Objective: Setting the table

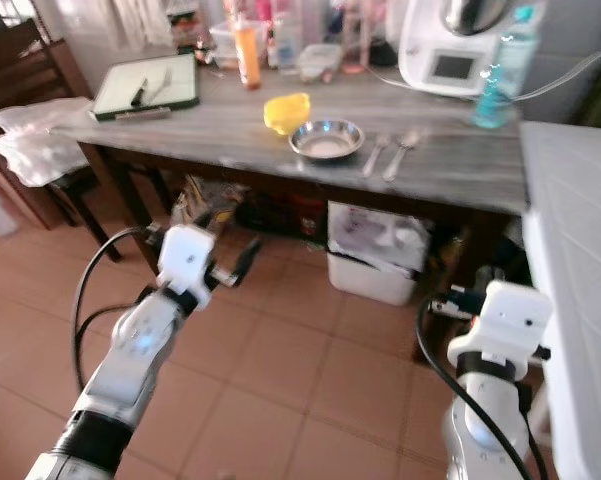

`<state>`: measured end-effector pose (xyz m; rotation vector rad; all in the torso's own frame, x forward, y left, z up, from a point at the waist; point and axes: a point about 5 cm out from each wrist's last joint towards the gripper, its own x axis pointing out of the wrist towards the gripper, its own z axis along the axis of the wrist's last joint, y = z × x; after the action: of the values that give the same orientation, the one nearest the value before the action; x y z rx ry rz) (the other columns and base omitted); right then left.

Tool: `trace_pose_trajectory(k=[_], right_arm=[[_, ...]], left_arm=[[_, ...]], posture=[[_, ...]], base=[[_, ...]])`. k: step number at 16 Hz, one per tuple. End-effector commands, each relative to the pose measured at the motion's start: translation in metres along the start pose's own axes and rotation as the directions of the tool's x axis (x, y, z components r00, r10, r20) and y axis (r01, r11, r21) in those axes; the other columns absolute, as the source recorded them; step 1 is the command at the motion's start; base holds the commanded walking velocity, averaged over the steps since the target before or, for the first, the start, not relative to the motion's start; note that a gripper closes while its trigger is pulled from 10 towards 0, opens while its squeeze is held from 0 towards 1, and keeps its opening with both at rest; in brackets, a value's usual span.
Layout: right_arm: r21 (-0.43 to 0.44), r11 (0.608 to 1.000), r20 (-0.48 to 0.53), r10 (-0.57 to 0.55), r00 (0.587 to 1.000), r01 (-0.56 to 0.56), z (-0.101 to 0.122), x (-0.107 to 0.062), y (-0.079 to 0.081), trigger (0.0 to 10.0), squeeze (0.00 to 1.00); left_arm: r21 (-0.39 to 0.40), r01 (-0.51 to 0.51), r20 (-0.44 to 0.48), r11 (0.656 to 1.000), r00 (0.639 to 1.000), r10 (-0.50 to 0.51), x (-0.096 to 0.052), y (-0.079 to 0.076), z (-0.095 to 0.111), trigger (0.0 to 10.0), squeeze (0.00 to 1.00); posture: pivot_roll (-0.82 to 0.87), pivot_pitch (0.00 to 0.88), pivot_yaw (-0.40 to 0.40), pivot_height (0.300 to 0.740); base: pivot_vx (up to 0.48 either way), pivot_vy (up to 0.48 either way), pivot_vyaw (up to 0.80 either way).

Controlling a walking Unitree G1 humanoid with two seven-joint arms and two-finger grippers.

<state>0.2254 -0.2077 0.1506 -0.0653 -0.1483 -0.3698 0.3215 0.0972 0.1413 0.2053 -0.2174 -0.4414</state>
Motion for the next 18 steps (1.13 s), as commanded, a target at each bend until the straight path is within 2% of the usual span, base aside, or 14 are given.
trace_pose_trajectory(k=[1,2,7,9,13,15,18], right_arm=[[0.013,1.000,0.032,0.012,0.999,-0.013,0.006,0.000,0.007,10.0,0.69],[0.012,0.999,0.044,0.030,0.999,-0.031,0.007,0.000,0.010,10.0,1.00],[0.019,0.999,0.050,0.042,0.998,-0.043,0.007,0.001,0.014,10.0,1.00],[0.011,0.999,0.049,0.039,0.998,-0.040,0.007,0.000,0.012,10.0,1.00],[0.002,0.999,0.047,0.044,0.998,-0.044,0.006,0.001,0.012,10.0,1.00],[-0.001,0.999,0.044,0.048,0.998,-0.048,0.006,0.001,0.013,10.0,1.00],[-0.002,0.999,0.042,0.050,0.998,-0.050,0.007,0.000,0.012,10.0,1.00]], left_arm=[[0.008,-0.023,-0.026,1.000,0.999,0.023,-0.001,0.007,-0.006,10.0,0.00],[0.004,-0.022,-0.019,1.000,1.000,0.022,0.002,0.006,-0.005,10.0,0.00],[-0.009,-0.005,-0.009,1.000,1.000,0.005,0.005,0.001,-0.006,10.0,0.00],[-0.011,0.035,0.020,0.999,0.999,-0.034,0.006,-0.004,-0.003,10.0,0.00],[-0.044,0.026,0.019,0.999,1.000,-0.025,0.007,-0.009,-0.003,10.0,0.00],[-0.097,0.050,0.009,0.994,0.999,-0.049,0.007,-0.015,-0.005,10.0,0.00],[-0.099,0.063,0.026,0.993,0.998,-0.061,0.009,-0.018,-0.003,10.0,0.00]], posture=[[0.00,0.064,0.045,0.740],[0.00,0.056,0.046,0.740],[-0.01,0.044,0.045,0.740],[-0.01,0.052,0.045,0.740],[-0.01,0.062,0.041,0.740],[-0.01,0.067,0.041,0.740],[-0.01,0.072,0.040,0.740]], base=[[-0.289,0.000,0.00],[-0.262,0.000,0.00],[-0.050,0.000,0.00],[0.000,0.000,0.00],[0.000,0.000,0.00],[0.000,0.000,0.00],[0.000,-0.091,0.00]])
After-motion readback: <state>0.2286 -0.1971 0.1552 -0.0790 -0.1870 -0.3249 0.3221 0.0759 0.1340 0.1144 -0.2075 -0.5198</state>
